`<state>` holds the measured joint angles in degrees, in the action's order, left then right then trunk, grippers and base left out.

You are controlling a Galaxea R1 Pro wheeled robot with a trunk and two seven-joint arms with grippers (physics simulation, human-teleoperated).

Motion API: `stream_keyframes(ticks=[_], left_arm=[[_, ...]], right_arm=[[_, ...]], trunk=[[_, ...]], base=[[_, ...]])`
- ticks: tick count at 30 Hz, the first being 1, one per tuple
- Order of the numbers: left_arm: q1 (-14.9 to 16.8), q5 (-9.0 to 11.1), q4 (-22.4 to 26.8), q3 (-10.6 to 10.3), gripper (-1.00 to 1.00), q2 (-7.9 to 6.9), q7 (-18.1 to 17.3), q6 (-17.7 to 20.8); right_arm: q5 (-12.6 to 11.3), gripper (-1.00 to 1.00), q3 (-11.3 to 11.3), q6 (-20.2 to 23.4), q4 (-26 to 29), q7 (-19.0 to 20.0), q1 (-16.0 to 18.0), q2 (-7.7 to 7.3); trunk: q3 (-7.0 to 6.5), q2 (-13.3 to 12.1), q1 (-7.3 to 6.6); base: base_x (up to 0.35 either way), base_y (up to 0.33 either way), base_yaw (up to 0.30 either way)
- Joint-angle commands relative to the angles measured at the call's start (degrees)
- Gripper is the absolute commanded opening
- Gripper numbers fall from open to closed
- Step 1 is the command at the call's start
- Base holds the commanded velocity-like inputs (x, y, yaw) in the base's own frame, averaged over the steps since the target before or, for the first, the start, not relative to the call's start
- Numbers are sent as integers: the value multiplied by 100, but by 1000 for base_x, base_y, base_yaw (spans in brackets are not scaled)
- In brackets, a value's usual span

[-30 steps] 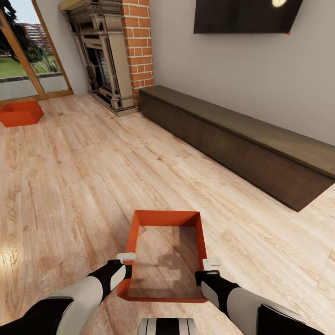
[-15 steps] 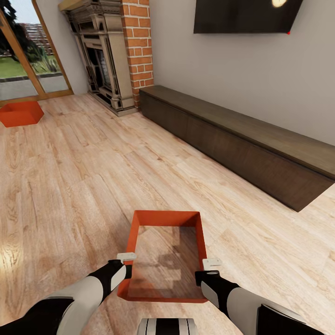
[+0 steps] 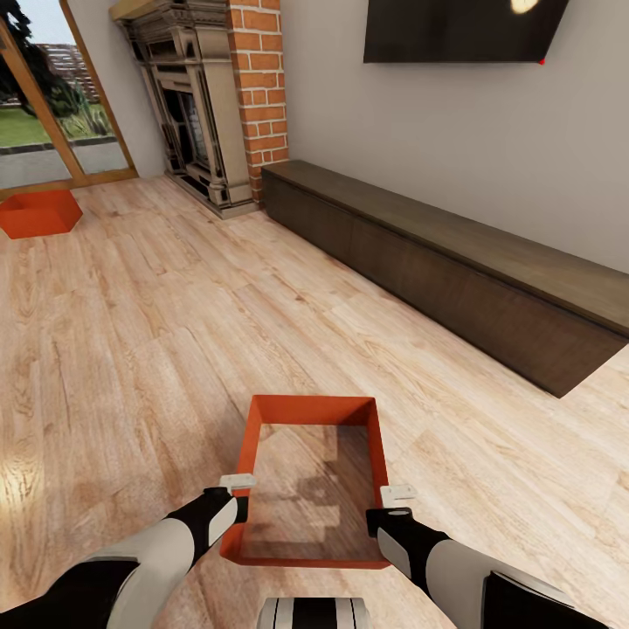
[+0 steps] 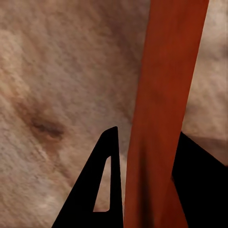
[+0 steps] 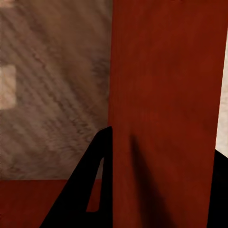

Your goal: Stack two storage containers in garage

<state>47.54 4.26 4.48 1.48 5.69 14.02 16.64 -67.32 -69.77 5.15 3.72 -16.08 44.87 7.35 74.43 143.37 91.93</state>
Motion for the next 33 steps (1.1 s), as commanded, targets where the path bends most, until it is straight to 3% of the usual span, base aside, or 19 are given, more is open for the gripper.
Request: stream_keyframes(ticks=[1, 7, 17, 33], left_arm=[[0, -57, 16, -56, -100, 1, 48, 39], [1, -53, 17, -60, -100, 4, 48, 32], [0, -40, 17, -58, -100, 7, 53, 35], [1, -31, 17, -54, -100, 11, 57, 40]], right_arm=[[54, -100, 25, 29, -18, -53, 4, -8], [53, -100, 25, 25, -17, -53, 4, -13], [53, -100, 25, 22, -18, -53, 4, -14], [59, -100, 25, 19, -15, -53, 4, -14]], trunk=[[4, 1, 0], [4, 1, 0], [-218, -13, -25], [-505, -654, -377]], base=[[0, 0, 0], [0, 0, 0], [0, 0, 0], [0, 0, 0]])
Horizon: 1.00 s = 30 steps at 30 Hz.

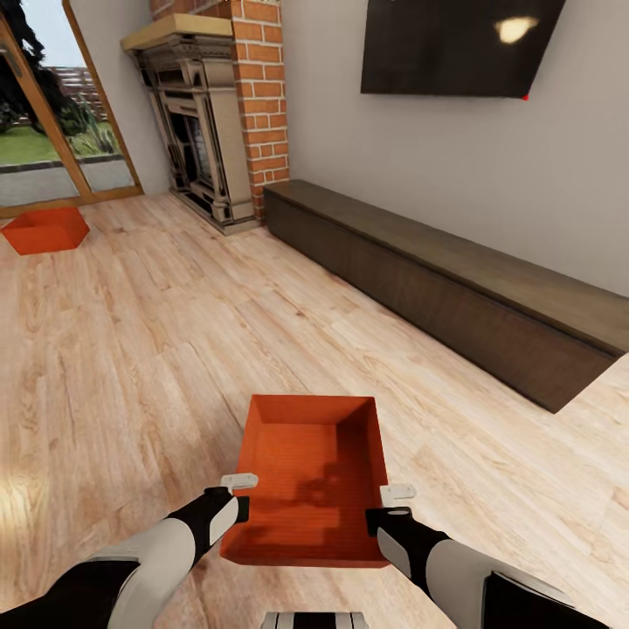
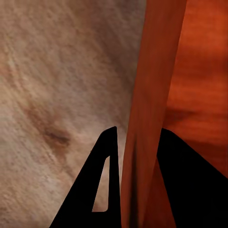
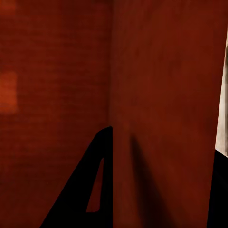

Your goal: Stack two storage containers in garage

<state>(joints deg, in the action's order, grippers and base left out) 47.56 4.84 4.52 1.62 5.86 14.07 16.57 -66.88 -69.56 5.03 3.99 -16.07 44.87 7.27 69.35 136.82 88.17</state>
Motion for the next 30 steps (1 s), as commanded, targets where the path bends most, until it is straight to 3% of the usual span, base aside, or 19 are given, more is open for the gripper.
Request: stream_keyframes(ticks=[1, 30], left_arm=[[-1, -88, 14, -69, -100, -6, 52, 47], [-1, -141, 14, -83, -100, -6, 52, 55]], right_arm=[[16, -100, 4, 32, -43, -54, 4, -7], [17, -100, 4, 16, -41, -54, 4, -7]], trunk=[[-15, -40, -23], [-535, -1203, -660]], base=[[0, 0, 0], [0, 0, 0]])
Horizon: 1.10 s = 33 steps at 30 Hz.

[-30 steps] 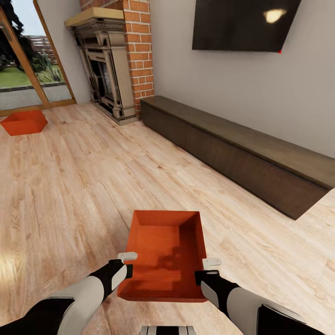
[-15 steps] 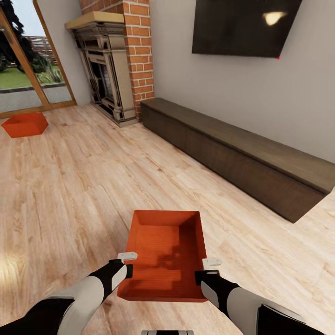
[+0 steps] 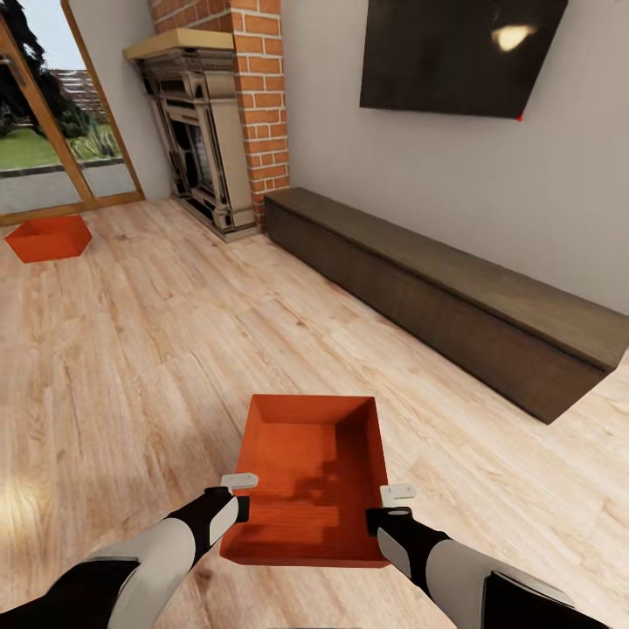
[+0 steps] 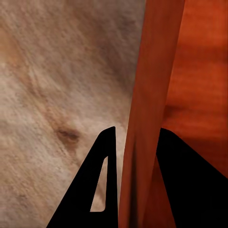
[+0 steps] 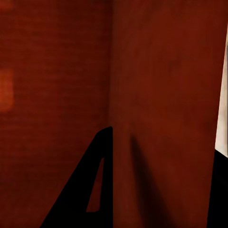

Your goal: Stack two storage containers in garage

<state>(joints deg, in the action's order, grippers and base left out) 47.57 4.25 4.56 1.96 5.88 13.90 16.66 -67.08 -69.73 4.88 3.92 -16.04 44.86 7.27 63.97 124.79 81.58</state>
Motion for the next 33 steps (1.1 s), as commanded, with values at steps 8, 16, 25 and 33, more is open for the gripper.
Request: stream_keyframes(ticks=[8, 16, 25, 33], left_arm=[[-2, -74, 10, -117, -100, -8, 68, 47], [-2, -73, 10, -117, -100, -8, 68, 46], [-2, -71, 10, -118, -100, -8, 68, 48], [-2, -65, 10, -117, -100, -8, 68, 48]], right_arm=[[37, -100, 21, 23, -35, -57, 5, -7], [32, -100, 21, 22, -34, -52, 5, -12], [29, -100, 21, 28, -32, -44, 5, -20], [36, -100, 21, 30, -32, -39, 5, -33]], trunk=[[-140, -321, -177], [-284, -642, -353], [-446, -1003, -550], [-589, -1323, -726]], base=[[0, 0, 0], [0, 0, 0], [0, 0, 0], [0, 0, 0]])
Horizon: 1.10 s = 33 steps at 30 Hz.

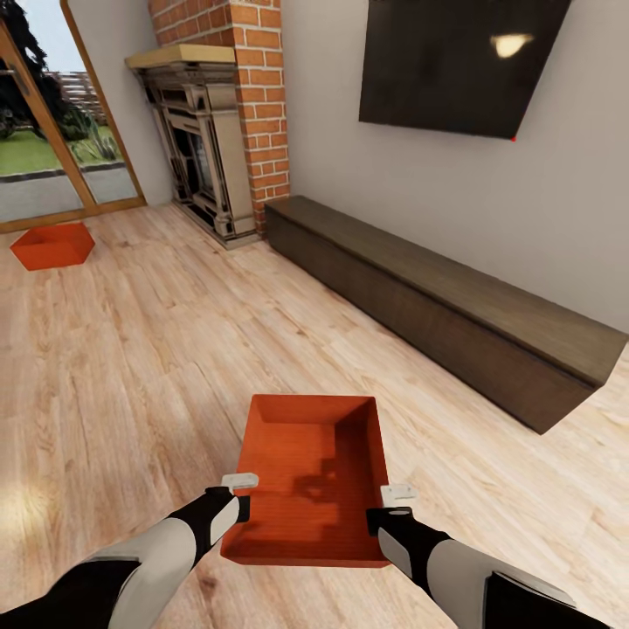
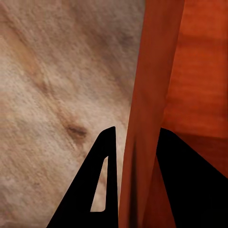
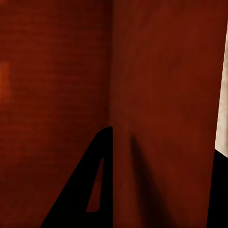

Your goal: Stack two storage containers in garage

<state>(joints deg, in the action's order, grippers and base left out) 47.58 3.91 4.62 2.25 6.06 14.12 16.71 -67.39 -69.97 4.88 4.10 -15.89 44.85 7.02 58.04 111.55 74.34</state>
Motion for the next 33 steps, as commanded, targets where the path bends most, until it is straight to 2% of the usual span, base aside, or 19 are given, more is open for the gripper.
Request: stream_keyframes(ticks=[1, 33], left_arm=[[-3, -31, 4, -146, -100, -26, 47, 43], [-3, -31, 4, -146, -100, -26, 47, 44]], right_arm=[[67, -100, 45, 31, -50, -54, 6, -8], [64, -100, 49, 31, -53, 25, 6, -24]], trunk=[[-15, -40, -23], [-589, -1323, -726]], base=[[0, 0, 0], [0, 0, 0]])
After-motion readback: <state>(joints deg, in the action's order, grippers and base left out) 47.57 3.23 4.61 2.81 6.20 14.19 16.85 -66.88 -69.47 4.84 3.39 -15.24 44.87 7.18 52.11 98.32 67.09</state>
